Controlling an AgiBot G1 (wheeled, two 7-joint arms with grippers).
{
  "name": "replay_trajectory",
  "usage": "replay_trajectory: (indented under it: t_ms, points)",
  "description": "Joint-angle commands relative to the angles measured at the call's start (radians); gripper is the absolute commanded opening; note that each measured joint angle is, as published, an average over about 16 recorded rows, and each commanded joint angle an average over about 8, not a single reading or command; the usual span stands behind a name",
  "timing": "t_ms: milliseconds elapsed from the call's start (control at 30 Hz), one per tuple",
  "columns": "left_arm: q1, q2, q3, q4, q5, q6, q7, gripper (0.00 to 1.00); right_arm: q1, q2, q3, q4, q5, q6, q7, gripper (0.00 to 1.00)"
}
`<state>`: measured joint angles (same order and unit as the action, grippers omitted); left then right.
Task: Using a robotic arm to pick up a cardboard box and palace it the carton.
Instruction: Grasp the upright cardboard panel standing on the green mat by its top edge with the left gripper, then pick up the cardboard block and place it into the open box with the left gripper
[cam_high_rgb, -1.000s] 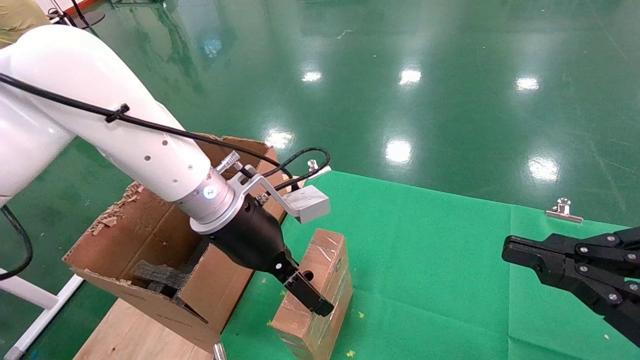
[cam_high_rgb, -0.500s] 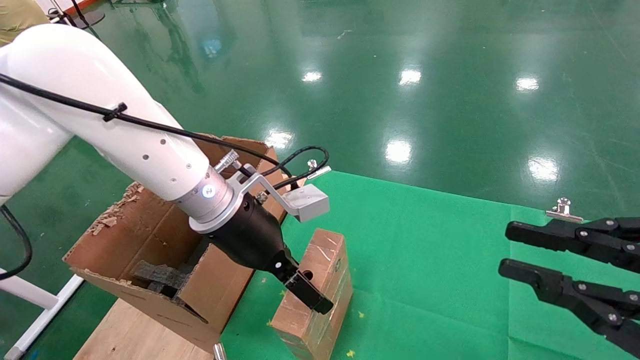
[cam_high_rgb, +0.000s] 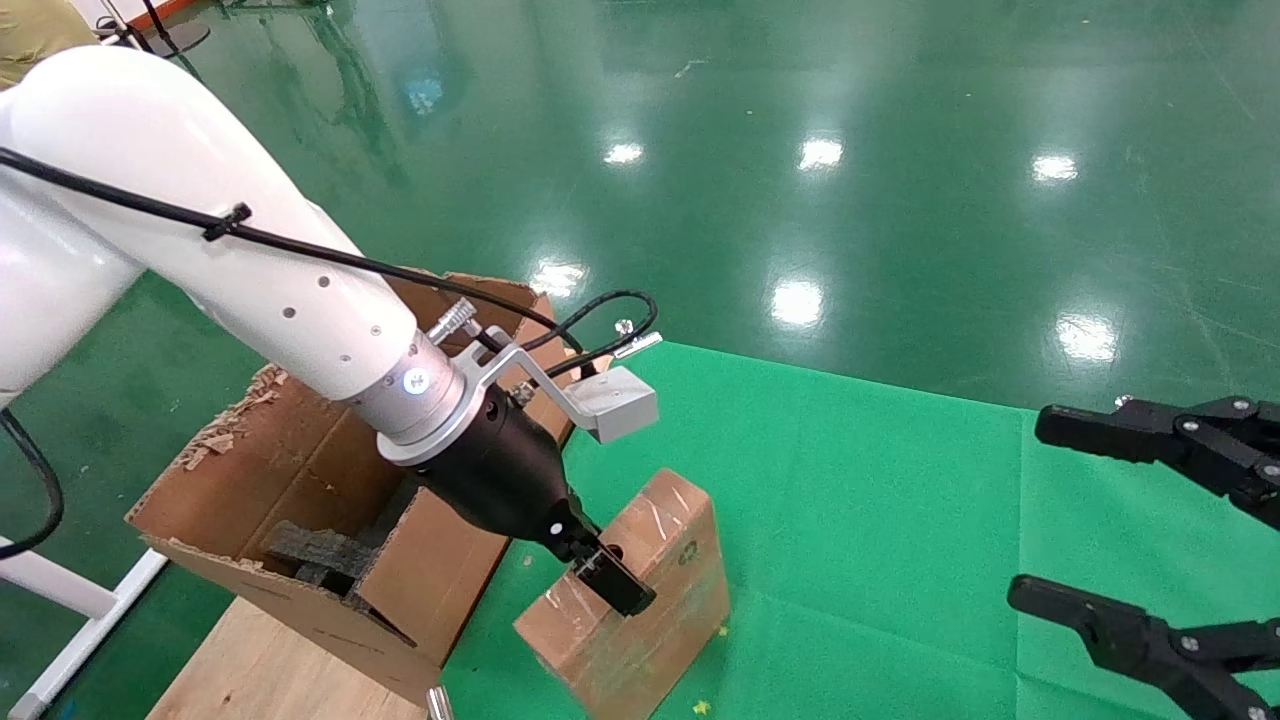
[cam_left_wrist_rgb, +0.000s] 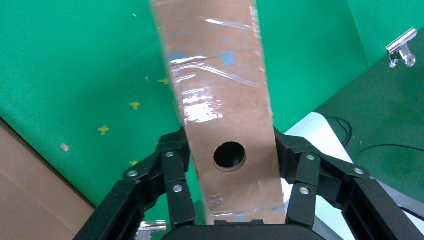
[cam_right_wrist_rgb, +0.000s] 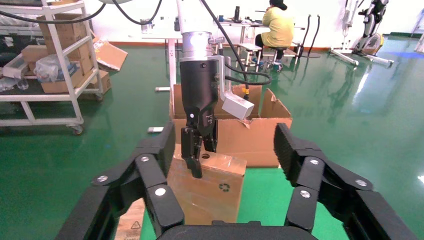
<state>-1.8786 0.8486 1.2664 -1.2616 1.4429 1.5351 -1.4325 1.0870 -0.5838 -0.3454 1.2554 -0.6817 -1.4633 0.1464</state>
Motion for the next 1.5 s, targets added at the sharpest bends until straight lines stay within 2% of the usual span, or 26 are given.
replay_trajectory:
  t_ms: [33,333,567,833,1067,1267,1500]
  points:
    - [0.0,0.0,0.0,0.0,0.0,0.0,0.0,0.0,0.0,0.0,0.0,0.0,0.0,0.0,0.0,1.0]
    - [-0.022,-0.022,-0.019,0.011,-0.015,-0.002,0.029,0.0,0.0,0.0,0.0,0.0,0.0,0.0,0.0,1.0]
    - [-0.117,-0.071,-0.087,0.109,-0.059,-0.004,0.147,0.0,0.0,0.0,0.0,0.0,0.0,0.0,0.0,1.0]
    - [-0.323,-0.082,-0.148,0.403,-0.02,0.013,0.376,0.0,0.0,0.0,0.0,0.0,0.0,0.0,0.0,1.0]
    - [-0.481,-0.086,-0.136,0.696,0.09,0.007,0.589,0.0,0.0,0.0,0.0,0.0,0.0,0.0,0.0,1.0]
    - [-0.544,-0.116,-0.102,0.906,0.185,-0.036,0.728,0.0,0.0,0.0,0.0,0.0,0.0,0.0,0.0,1.0]
    - [-0.534,-0.155,-0.076,1.075,0.241,-0.128,0.832,0.0,0.0,0.0,0.0,0.0,0.0,0.0,0.0,1.0]
